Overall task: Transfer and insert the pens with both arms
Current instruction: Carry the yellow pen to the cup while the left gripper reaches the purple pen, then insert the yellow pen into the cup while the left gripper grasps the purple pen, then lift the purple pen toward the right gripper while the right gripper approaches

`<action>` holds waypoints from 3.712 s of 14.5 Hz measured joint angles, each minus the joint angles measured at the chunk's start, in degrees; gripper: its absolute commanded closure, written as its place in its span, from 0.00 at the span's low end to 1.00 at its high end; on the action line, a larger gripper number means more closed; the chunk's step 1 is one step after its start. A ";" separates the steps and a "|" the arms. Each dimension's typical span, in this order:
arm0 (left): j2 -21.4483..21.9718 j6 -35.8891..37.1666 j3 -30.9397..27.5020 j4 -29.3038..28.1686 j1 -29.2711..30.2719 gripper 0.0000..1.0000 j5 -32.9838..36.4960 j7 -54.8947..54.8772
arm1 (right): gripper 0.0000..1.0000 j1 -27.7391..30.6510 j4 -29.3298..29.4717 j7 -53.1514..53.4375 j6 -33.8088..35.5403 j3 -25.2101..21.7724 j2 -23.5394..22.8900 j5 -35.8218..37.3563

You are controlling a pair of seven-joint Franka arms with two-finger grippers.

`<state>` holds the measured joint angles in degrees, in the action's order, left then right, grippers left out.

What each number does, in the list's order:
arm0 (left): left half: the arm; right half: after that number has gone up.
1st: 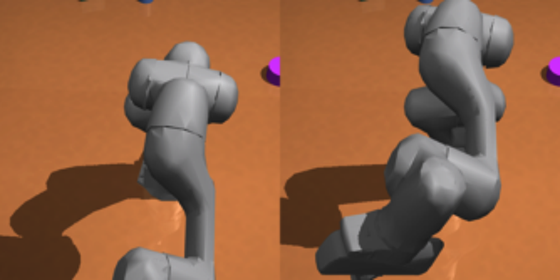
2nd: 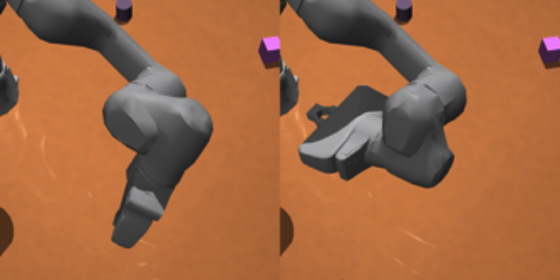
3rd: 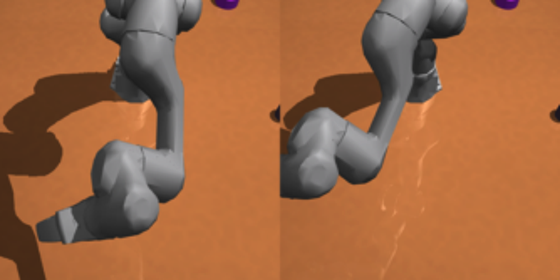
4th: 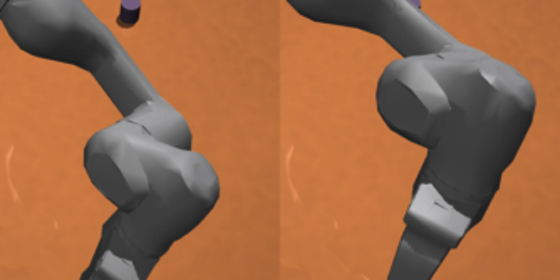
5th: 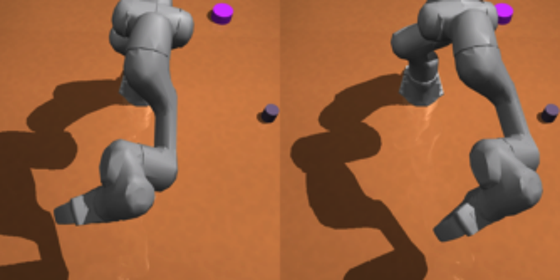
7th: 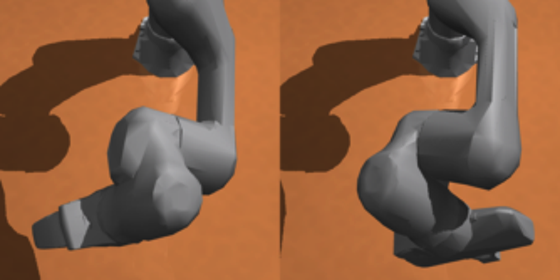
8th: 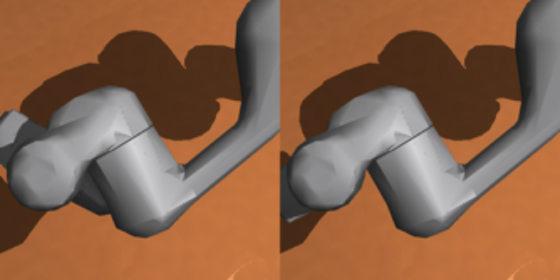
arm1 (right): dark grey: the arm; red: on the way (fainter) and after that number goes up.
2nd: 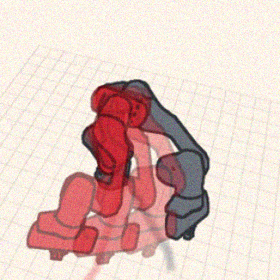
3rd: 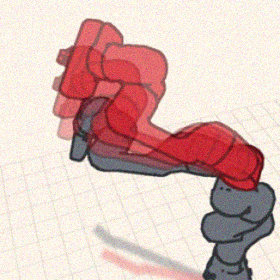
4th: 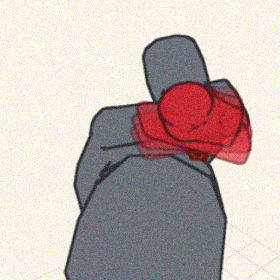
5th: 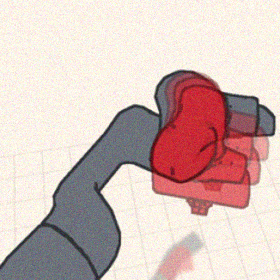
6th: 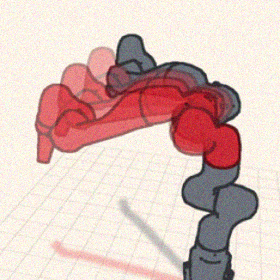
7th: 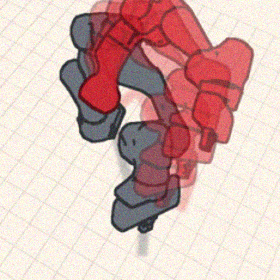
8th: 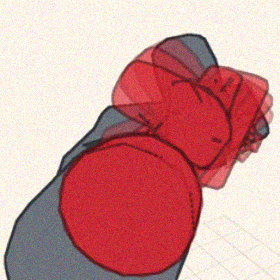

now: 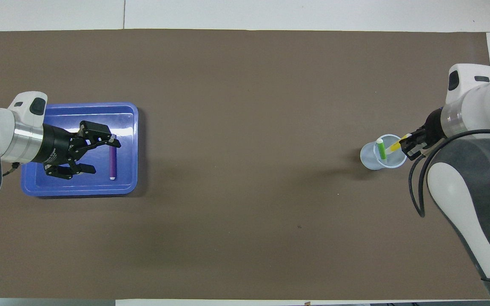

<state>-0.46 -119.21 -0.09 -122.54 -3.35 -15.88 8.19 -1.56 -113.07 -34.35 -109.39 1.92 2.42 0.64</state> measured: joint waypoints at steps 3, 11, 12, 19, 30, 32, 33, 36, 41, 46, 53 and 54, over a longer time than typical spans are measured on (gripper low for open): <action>-3.84 -5.43 0.17 -0.11 -0.09 0.00 5.55 -4.44 | 0.91 0.68 -2.05 0.00 -1.10 0.01 0.01 0.00; -11.88 -14.95 0.75 1.01 -1.93 0.00 13.00 -5.78 | 0.15 1.14 -3.68 0.01 -1.98 0.14 0.08 -2.04; -12.12 -15.02 0.75 1.25 -2.08 0.01 13.04 -5.83 | 0.10 1.17 -3.26 0.02 -1.98 0.15 0.11 -4.81; -13.63 -15.89 0.76 1.59 -2.33 0.28 13.66 -6.17 | 0.00 1.40 -0.23 0.02 0.24 0.19 1.55 -15.62; -14.03 -15.26 0.86 2.90 -2.43 1.00 14.46 -6.23 | 0.00 1.37 -0.11 1.05 0.41 0.68 1.64 -16.63; -14.09 -13.37 0.86 3.81 -2.42 1.00 14.46 -6.23 | 0.00 0.73 0.01 5.28 0.62 1.05 1.83 -21.57; -14.09 -12.10 0.83 4.49 -2.40 1.00 14.46 -6.23 | 0.00 0.09 0.07 8.39 0.85 1.15 1.95 -24.17; -14.06 -4.78 0.68 8.49 -2.24 1.00 14.28 -6.04 | 0.00 -3.10 0.16 20.74 1.07 1.28 2.25 -32.33; -13.00 16.77 0.48 21.39 -2.22 1.00 7.36 4.00 | 0.00 -8.67 0.37 39.50 -1.62 1.37 2.31 -42.31; -7.78 24.23 1.22 24.75 -4.03 1.00 -5.12 34.57 | 0.00 -14.41 0.40 54.30 -9.19 1.43 2.32 -47.45; -2.82 20.68 1.53 22.39 -12.36 1.00 -18.29 72.09 | 0.00 -21.88 -0.02 65.48 -21.42 1.46 2.24 -51.13; -2.53 19.44 1.51 21.62 -13.11 1.00 -19.77 75.20 | 0.02 -22.79 -0.20 65.69 -22.33 1.45 2.23 -51.13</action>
<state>-2.99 -99.77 1.42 -100.91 -16.46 -35.65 83.40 -24.34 -113.26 31.34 -131.73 3.37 4.64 -50.49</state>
